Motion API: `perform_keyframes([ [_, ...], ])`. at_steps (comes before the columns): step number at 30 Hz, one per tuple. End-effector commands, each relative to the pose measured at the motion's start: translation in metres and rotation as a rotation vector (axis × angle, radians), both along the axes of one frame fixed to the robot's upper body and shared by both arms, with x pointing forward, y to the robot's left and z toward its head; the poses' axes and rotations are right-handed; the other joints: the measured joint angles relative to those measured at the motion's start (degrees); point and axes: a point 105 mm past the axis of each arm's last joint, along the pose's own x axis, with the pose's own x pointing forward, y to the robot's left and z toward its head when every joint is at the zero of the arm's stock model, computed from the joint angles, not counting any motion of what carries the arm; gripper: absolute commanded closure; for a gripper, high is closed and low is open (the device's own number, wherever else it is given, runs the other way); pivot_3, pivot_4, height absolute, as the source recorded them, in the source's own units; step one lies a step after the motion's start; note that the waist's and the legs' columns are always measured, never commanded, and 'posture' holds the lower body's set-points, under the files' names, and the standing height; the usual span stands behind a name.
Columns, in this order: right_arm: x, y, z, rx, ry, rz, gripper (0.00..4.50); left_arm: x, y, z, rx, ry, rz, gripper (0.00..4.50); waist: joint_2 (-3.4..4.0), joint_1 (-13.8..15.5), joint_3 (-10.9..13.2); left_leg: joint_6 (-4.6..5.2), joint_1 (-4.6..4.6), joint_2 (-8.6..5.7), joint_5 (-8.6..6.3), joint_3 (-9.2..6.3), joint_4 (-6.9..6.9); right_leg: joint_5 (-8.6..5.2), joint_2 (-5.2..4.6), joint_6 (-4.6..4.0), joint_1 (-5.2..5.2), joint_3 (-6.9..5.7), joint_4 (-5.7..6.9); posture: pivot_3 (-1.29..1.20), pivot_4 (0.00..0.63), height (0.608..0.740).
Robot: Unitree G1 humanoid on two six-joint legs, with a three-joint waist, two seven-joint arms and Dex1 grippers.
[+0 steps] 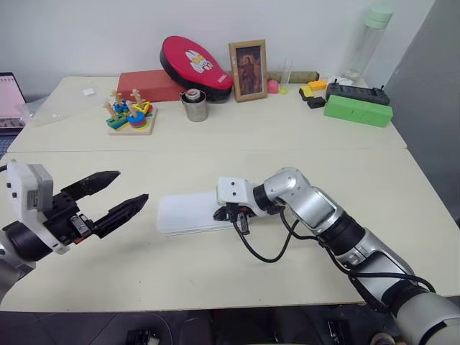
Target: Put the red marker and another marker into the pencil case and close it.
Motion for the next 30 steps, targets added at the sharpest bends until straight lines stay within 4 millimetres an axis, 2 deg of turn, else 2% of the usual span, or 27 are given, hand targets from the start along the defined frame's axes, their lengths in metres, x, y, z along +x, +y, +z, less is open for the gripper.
perform_keyframes([
  [1, 0.0, -0.003, -0.031, -0.082, 0.025, -0.036, 4.43, -0.001, -0.007, 0.003, 0.023, -0.009, -0.043, 0.0, -0.05, -0.04, -0.05, 0.0, 0.04, 0.01, 0.0, 0.01, -0.01, -0.01, 0.0, 0.01, 0.02, 0.01, 0.0, 0.0, 0.15, 0.74],
  [3, 0.002, -0.003, -0.032, -0.073, 0.026, -0.046, 4.43, 0.0, -0.008, 0.003, 0.024, -0.009, -0.047, 0.0, -0.1, -0.16, -0.08, 0.0, 0.21, 0.05, 0.0, 0.05, -0.03, -0.02, 0.02, -0.01, 0.13, 0.03, 0.02, 0.0, 0.15, 0.74],
  [7, 0.008, -0.01, 0.01, 0.162, 0.055, -0.082, 4.43, 0.011, -0.006, -0.005, 0.016, 0.018, -0.003, 0.0, -0.11, -0.01, -0.09, -0.01, 0.56, 0.13, -0.01, 0.15, -0.08, -0.23, 0.07, -0.39, 0.4, 0.09, 0.01, 0.0, 0.15, 0.74],
  [10, 0.022, -0.024, 0.047, 0.417, 0.063, -0.17, 4.43, 0.031, -0.003, -0.011, 0.009, 0.024, 0.09, 0.0, -0.12, 0.57, -0.05, -0.01, 0.44, 0.12, -0.01, 0.16, -0.06, -0.22, 0.07, -0.37, 0.37, 0.1, -0.01, 0.0, 0.15, 0.74],
  [13, 0.042, -0.057, 0.07, 0.549, 0.068, -0.303, 3.96, 0.047, -0.001, -0.019, 0.028, 0.025, 0.155, 0.0, -0.14, 1.11, -0.04, -0.02, 0.29, 0.11, -0.01, 0.16, -0.05, 0.01, 0.07, 0.03, 0.25, 0.11, -0.04, 0.0, 0.15, 0.74],
  [14, 0.045, -0.07, 0.071, 0.55, 0.071, -0.338, 3.59, 0.052, 0.005, -0.021, 0.035, 0.023, 0.184, 0.0, -0.15, 1.25, -0.04, -0.02, 0.29, 0.11, -0.01, 0.17, -0.06, 0.01, 0.07, 0.04, 0.26, 0.11, -0.09, 0.0, 0.15, 0.74],
  [17, 0.05, -0.105, 0.073, 0.539, 0.087, -0.415, 2.92, 0.065, 0.031, -0.025, 0.078, 0.019, 0.294, 0.0, -0.12, 1.51, -0.03, -0.02, 0.23, 0.11, -0.01, 0.19, -0.19, 0.03, 0.08, -0.01, 0.17, 0.11, -0.19, 0.0, 0.15, 0.74],
  [20, 0.049, -0.128, 0.072, 0.516, 0.087, -0.465, 2.27, 0.072, 0.053, -0.022, 0.105, 0.004, 0.359, 0.0, -0.12, 1.58, -0.03, -0.01, 0.23, 0.13, 0.0, 0.2, -0.47, 0.07, 0.09, -0.15, 0.12, 0.09, -0.34, 0.0, 0.15, 0.74],
  [25, 0.05, -0.155, 0.066, 0.487, 0.073, -0.558, 1.07, 0.076, 0.081, -0.011, 0.154, -0.016, 0.422, 0.0, -0.12, 1.23, -0.02, -0.01, 0.07, 0.15, -0.01, 0.33, -0.58, 0.12, 0.07, -0.27, 0.0, 0.14, -0.54, 0.0, 0.15, 0.74],
  [30, 0.044, -0.153, 0.067, 0.472, 0.071, -0.531, 0.03, 0.07, 0.092, -0.009, 0.174, -0.005, 0.427, 0.0, -0.11, 1.23, -0.02, -0.01, 0.02, 0.18, -0.01, 0.34, -0.59, 0.12, 0.08, -0.26, -0.04, 0.13, -0.65, 0.0, 0.15, 0.74],
])
